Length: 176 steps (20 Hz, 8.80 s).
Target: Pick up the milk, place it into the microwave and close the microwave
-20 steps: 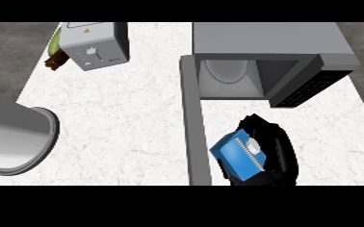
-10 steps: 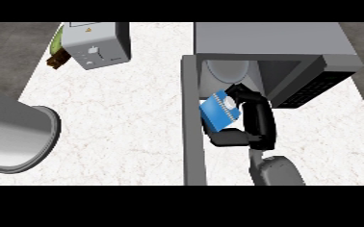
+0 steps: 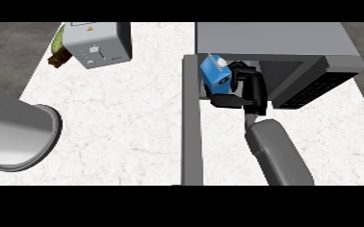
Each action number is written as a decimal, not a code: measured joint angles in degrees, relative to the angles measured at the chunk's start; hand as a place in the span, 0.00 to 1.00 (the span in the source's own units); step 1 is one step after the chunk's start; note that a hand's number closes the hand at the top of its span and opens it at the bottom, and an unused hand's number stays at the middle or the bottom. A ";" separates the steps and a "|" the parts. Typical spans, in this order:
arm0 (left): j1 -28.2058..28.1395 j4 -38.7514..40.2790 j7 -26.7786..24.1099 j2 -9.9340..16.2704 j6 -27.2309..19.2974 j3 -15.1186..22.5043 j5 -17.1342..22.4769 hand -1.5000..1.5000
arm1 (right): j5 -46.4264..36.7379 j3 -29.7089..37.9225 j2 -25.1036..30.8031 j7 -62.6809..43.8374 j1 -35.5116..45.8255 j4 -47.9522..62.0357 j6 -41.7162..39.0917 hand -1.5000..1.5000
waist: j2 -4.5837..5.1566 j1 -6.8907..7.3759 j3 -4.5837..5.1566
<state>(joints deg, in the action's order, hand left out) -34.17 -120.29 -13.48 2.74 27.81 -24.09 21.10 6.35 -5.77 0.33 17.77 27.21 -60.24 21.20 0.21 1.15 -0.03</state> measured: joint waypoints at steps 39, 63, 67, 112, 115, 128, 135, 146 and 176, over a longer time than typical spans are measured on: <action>9.83 7.92 1.05 2.06 2.57 -2.34 -1.22 0.00 | -10.47 10.76 7.84 24.03 33.24 52.96 22.20 1.00 | 2.18 4.28 -0.12; 15.15 11.99 2.18 2.94 1.84 -0.64 -3.75 0.00 | -13.57 9.60 12.64 20.77 32.27 57.82 25.35 0.00 | 3.54 6.84 -0.29; 16.25 13.01 2.05 3.16 1.60 -0.54 -4.33 0.00 | -13.96 9.39 12.37 20.44 32.80 57.30 26.37 0.00 | 3.61 6.88 -0.29; 8.92 10.60 -3.13 -1.48 4.44 2.93 -10.30 0.00 | -8.50 15.72 4.88 33.77 21.51 50.51 5.68 0.00 | 0.46 0.92 -0.08; 7.92 9.49 -2.15 -1.74 6.15 5.11 -9.45 0.00 | -7.60 16.07 3.68 35.41 19.19 49.52 1.35 0.00 | 0.22 0.32 -0.06; 7.43 6.57 0.78 -2.52 9.56 14.62 -11.67 0.00 | -4.66 11.04 0.36 38.12 3.83 36.43 -14.66 0.00 | -0.76 -2.13 0.07; 10.33 6.74 1.84 -2.62 7.26 21.69 -18.00 1.00 | -2.57 8.01 1.74 36.64 -11.01 20.66 -19.94 0.00 | -0.82 -2.84 0.12; 23.49 14.52 4.22 -2.69 -1.26 30.86 -28.64 1.00 | 5.12 7.02 6.88 26.22 -32.57 -11.76 -27.47 0.00 | -0.45 -2.57 0.10; 69.13 61.49 6.62 -2.28 -41.83 73.64 -11.23 1.00 | 17.17 11.39 18.22 9.33 -37.56 -42.04 -36.84 0.00 | 1.02 -8.15 0.23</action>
<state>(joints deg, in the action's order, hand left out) 34.96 -58.80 -6.87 0.46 -14.02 49.55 9.87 23.52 5.62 18.55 27.10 -10.34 -102.28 -15.65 1.24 -7.00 0.20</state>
